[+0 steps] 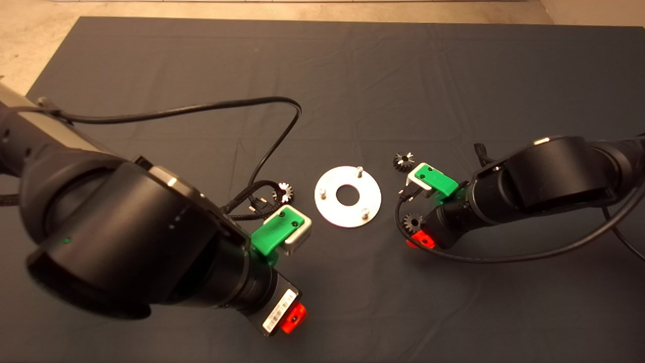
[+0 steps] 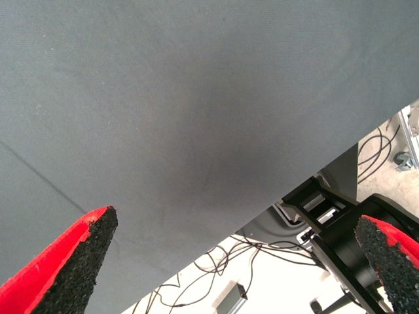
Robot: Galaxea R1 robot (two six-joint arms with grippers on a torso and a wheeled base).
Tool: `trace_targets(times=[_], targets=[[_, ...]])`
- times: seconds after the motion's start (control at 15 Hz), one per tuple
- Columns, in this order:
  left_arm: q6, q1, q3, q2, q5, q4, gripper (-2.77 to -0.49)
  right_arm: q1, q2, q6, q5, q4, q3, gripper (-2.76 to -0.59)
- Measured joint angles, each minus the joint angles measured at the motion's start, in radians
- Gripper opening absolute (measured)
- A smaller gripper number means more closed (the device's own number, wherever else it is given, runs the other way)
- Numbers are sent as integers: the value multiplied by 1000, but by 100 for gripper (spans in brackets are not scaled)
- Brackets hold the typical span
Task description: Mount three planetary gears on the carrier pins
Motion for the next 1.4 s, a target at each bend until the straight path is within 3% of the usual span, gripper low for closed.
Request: trace_targets(times=[0.2,0.4,0.6,0.87,1.13,1.4], targets=[[0,0,0,0,0,0,-61,-5,-14,-5,0,-4,-2,-60],[0,0,0,0,0,0,-61,-35,-22,-8,0,-20,-3,-60],[0,0,0,0,0,0,-61,-42,-25,-11,0,-50,-10,-60],[0,0,0,0,0,0,-61,-78,-24,-11,0,-83,-16,-67],[0,0,0,0,0,0,-61,-95,-18,-11,0,-110,-21,-92],[0,0,0,0,0,0,-61,-115,-15,-11,0,-120,-22,-101]])
